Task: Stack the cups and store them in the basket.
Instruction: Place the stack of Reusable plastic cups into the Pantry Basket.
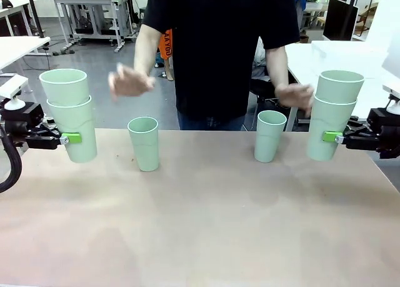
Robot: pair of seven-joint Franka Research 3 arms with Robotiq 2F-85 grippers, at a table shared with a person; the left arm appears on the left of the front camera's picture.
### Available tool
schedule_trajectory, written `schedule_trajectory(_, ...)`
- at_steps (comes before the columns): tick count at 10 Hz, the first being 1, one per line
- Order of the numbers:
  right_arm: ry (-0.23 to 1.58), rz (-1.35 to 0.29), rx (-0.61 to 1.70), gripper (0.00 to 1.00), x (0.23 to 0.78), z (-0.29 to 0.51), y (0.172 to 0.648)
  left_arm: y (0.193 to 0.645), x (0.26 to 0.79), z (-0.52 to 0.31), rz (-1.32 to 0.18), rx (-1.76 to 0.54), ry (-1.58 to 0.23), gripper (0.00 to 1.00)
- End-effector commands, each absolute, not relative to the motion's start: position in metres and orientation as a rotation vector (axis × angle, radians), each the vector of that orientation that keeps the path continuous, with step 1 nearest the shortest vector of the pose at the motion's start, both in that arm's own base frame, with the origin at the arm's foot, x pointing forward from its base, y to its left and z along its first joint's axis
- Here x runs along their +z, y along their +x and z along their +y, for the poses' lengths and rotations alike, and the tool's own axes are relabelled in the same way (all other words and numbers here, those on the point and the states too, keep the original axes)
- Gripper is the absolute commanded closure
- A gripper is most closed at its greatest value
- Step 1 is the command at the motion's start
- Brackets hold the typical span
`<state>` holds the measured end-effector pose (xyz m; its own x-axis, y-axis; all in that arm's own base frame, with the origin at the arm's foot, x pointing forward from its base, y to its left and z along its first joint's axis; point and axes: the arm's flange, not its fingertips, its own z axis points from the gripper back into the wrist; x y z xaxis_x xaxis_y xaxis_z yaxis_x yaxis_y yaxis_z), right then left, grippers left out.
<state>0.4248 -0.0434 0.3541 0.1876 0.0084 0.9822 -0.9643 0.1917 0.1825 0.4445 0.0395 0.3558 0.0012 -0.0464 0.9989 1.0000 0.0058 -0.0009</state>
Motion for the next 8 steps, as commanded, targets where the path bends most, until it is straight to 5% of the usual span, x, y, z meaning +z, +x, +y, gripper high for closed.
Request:
schedule_trajectory(1,1.129,-1.14,0.958,0.14,0.3585,-0.0425,0.4272,0.4439,0.3581,0.0397,-1.187,-1.228,-1.168,0.15)
schedule_trajectory(8,1.129,-1.14,0.958,0.14,0.3585,-0.0425,0.4272,0.4439,0.3581,0.0397,-1.187,-1.228,-1.168,0.15)
